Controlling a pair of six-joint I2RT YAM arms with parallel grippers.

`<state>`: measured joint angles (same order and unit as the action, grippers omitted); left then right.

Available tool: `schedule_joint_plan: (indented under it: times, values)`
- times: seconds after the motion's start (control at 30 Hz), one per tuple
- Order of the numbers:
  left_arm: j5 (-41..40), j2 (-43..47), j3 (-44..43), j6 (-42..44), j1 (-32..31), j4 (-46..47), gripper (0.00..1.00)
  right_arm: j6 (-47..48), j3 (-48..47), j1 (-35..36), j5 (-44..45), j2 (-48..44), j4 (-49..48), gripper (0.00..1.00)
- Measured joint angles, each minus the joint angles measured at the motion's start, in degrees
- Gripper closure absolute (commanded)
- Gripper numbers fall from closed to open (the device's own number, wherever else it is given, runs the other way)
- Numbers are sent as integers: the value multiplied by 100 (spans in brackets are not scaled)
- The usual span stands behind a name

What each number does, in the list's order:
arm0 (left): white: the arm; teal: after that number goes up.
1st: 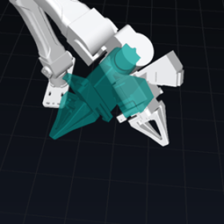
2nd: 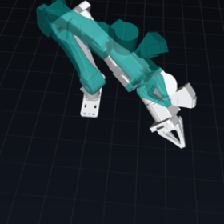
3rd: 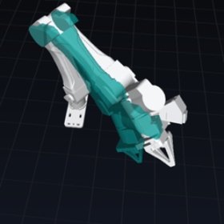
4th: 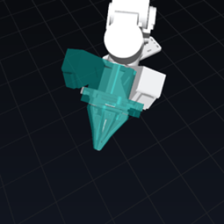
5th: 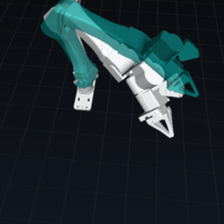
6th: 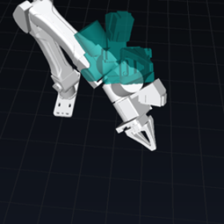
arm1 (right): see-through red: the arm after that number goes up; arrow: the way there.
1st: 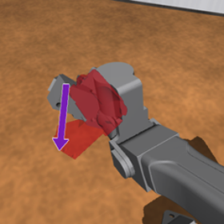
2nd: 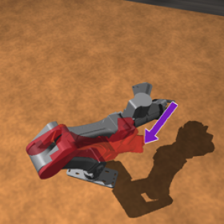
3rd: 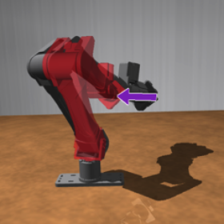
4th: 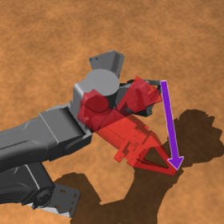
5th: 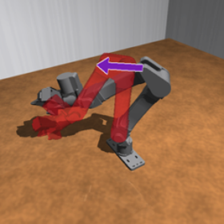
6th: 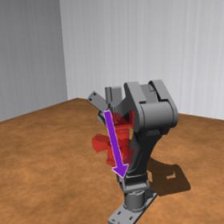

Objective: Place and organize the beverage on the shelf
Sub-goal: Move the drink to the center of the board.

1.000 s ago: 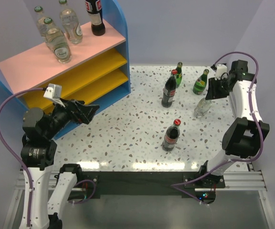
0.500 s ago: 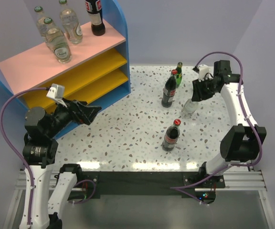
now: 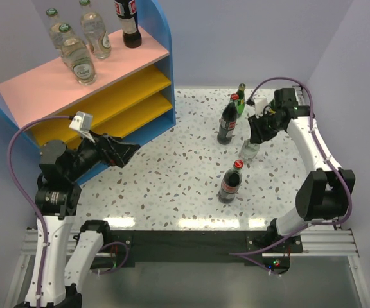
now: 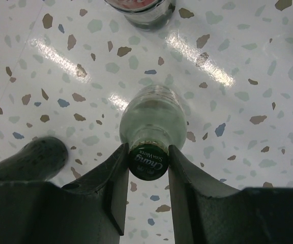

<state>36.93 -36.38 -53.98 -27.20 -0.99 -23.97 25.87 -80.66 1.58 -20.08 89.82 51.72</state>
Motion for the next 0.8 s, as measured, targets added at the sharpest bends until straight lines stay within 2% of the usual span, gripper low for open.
schedule_joint_plan:
  times: [0.13,0.17,0.27,0.37,0.63,0.8]
  values:
    - [0,-63,42,2,-72,42,0,90,120,4,-4,-111,-42,66]
    - [-2,-85,42,4,-92,44,0,111,133,9,-4,-133,-35,54]
    - [-4,-157,44,35,-168,76,0,155,140,28,-24,-186,-57,36]
    - [-7,-240,44,46,-234,85,0,214,131,28,-39,-363,-59,26]
    - [-26,-415,44,131,-393,127,0,269,-323,31,-13,-601,164,12]
    - [-107,-474,44,146,-614,190,0,345,-1305,28,-92,-671,855,12]
